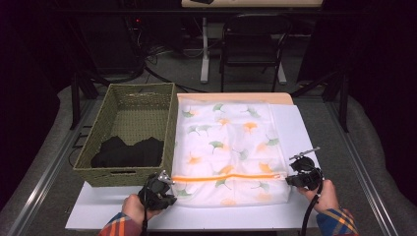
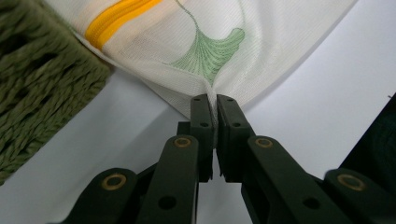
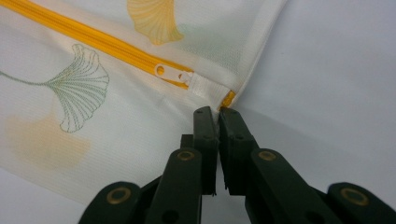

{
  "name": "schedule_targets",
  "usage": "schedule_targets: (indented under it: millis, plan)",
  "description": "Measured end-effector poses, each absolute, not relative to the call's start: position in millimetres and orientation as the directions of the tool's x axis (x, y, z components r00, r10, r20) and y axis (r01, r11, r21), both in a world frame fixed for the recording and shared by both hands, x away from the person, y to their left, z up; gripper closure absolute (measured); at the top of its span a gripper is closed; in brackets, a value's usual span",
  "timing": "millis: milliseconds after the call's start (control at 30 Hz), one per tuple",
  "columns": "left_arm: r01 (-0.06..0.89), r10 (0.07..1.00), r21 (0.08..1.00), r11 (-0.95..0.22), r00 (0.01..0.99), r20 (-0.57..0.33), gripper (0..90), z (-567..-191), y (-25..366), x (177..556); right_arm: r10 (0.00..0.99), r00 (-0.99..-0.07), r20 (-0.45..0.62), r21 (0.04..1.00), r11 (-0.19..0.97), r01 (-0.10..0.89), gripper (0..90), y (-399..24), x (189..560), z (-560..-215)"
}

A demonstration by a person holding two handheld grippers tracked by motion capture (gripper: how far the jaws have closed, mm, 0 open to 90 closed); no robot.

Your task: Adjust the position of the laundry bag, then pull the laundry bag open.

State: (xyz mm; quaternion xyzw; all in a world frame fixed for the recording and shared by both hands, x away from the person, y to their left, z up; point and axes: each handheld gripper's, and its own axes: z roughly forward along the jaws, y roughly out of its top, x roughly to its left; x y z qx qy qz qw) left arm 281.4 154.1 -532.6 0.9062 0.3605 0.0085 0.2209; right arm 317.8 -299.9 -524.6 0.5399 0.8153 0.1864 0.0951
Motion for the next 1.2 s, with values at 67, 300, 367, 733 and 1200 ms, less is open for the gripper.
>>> schedule_targets:
  millis: [67,300,367,733,1200]
  plan:
    - [0.647,0.652,0.399,-0.650,0.745,-0.144,86.3,-533.5,154.0,282.7,0.913,-0.404,0.047,0.404,0.353,0.844,86.0,-298.2,317.3,-524.6]
    - [0.621,0.626,0.413,-0.666,0.767,-0.142,52.8,-522.1,155.1,278.7,0.907,-0.412,0.083,0.429,0.341,0.837,53.8,-304.1,312.8,-518.3]
    - [0.609,0.621,0.439,-0.661,0.772,-0.135,39.3,-515.2,154.9,275.8,0.902,-0.422,0.096,0.436,0.343,0.832,41.5,-304.6,310.1,-515.9]
    - [0.536,0.571,0.504,-0.677,0.815,-0.099,12.4,-493.3,138.4,275.6,0.884,-0.454,0.109,0.467,0.358,0.809,0.0,-306.8,304.2,-511.0]
    - [0.500,0.562,0.534,-0.682,0.825,-0.055,5.5,-498.5,122.8,281.8,0.881,-0.460,0.111,0.506,0.348,0.789,0.0,-312.6,302.1,-508.6]
